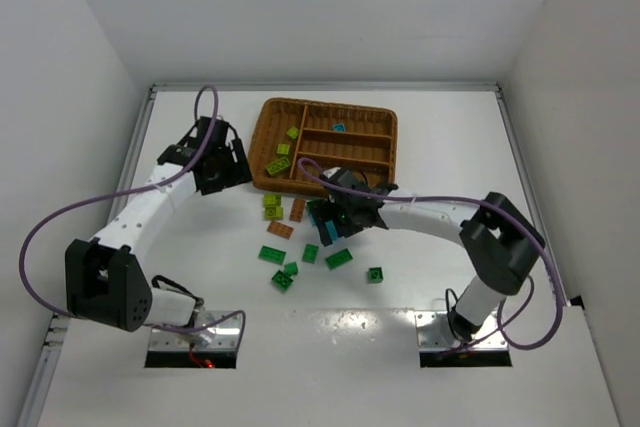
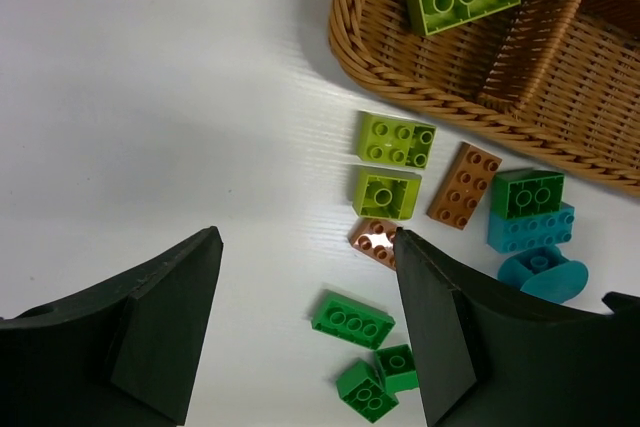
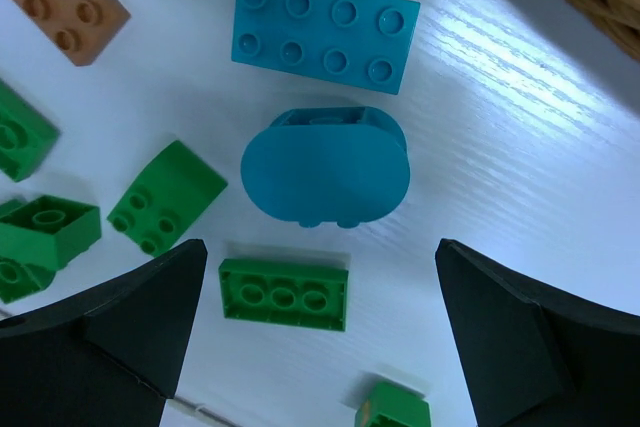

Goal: Sort the legos into containers by color

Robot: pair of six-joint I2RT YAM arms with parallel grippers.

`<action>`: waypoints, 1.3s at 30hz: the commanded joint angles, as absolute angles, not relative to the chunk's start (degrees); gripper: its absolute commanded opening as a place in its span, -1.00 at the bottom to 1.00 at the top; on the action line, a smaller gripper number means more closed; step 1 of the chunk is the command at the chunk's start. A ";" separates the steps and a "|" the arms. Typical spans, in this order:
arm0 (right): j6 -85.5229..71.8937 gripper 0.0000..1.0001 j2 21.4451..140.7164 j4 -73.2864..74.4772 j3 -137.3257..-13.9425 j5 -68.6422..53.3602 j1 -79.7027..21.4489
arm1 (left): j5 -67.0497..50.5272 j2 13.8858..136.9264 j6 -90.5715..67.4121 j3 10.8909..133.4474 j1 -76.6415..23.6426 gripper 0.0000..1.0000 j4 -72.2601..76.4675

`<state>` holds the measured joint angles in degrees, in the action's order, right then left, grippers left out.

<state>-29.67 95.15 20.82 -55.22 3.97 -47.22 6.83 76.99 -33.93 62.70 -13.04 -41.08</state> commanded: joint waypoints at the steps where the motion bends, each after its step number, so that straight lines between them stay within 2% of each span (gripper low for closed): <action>1: -28.48 0.97 97.37 17.40 -57.65 4.74 -48.24 | 6.42 75.06 -34.45 62.67 -12.39 0.52 -40.43; 4: -28.48 0.94 100.37 16.88 -58.27 7.20 -48.25 | 6.42 75.06 -34.45 62.67 -12.39 0.52 -40.43; 8: -29.00 0.79 100.99 13.37 -57.66 9.92 -49.30 | 6.42 74.53 -34.45 62.67 -12.39 0.52 -40.43; 11: -29.00 0.62 101.51 12.13 -57.66 11.25 -49.31 | 6.42 74.53 -34.45 62.67 -12.39 0.52 -40.43; 12: -29.00 0.47 102.04 12.13 -57.66 12.82 -49.31 | 6.94 74.53 -34.45 62.67 -12.39 0.52 -40.43; 18: -29.00 0.13 102.04 12.39 -59.58 14.06 -49.83 | 6.94 75.06 -34.45 62.67 -12.39 0.52 -40.43; 19: -29.00 0.02 102.04 13.96 -60.20 14.76 -49.83 | 6.94 75.06 -34.45 62.67 -12.39 0.52 -40.43; 27: -31.55 -0.03 93.34 23.10 -63.97 20.65 -46.07 | 6.94 75.06 -34.45 62.67 -12.39 0.52 -40.43; 35: -32.70 -0.01 104.57 25.93 -84.62 22.24 -37.01 | 4.05 74.53 -34.45 63.72 -12.39 0.52 -41.04; 39: -32.70 -0.01 114.15 27.50 -99.52 23.81 -33.49 | 3.34 74.53 -34.98 63.72 -12.39 0.52 -41.57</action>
<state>-31.70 109.19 26.06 -90.87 21.12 -35.38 4.80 76.36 -34.22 62.70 -13.02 -41.19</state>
